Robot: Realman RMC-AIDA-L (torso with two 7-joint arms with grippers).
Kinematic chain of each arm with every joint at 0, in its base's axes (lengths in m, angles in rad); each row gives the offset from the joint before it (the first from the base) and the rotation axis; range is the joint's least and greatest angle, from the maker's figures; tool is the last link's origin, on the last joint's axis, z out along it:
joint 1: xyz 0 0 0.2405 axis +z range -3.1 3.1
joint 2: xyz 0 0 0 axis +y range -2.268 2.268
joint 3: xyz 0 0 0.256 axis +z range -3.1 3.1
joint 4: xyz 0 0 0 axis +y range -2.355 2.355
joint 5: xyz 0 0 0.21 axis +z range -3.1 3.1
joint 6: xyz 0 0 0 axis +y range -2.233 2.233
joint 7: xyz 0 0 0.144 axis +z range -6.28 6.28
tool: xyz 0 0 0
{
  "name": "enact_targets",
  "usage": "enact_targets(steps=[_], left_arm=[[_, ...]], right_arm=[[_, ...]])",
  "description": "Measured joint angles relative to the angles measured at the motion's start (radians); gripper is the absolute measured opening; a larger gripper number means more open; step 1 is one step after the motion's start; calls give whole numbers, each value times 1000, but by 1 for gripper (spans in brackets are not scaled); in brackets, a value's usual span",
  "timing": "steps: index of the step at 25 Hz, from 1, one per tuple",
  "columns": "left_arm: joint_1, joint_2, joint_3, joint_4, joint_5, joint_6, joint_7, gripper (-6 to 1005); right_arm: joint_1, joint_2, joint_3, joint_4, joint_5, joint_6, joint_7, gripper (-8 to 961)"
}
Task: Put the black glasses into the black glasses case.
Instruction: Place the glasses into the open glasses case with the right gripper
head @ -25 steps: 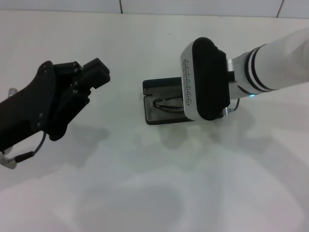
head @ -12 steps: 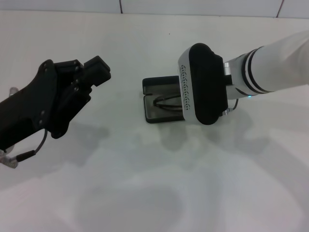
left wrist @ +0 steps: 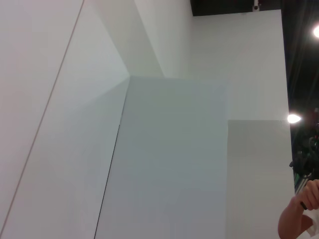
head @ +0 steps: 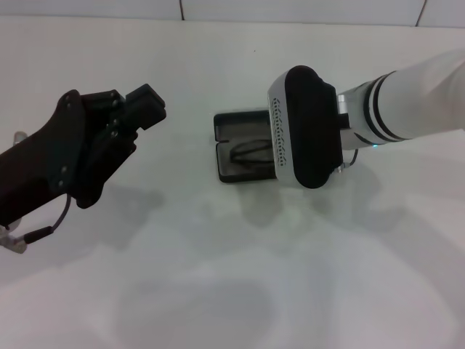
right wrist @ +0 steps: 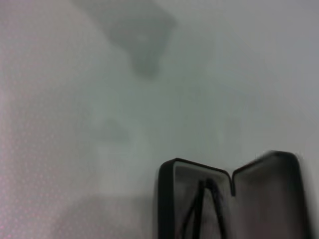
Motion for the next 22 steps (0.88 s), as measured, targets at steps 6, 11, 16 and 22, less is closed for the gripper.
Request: enact_targets(steps=[6,11,16,22], left_arm=[[0,0,0,0,-1,0,0,64],[0,0,0,0,-1,0,0,65],[0,0,0,0,-1,0,0,65],[-1,0,0,0,-1,0,0,65]], right_arm=[[-2,0,-4,-1,1,-2,0,183],[-16,0,-4,-16,2,-6,1,181],[-27,0,-4,-34,1,-10,15,181],[-48,0,0,-78,1,-24,26,181]])
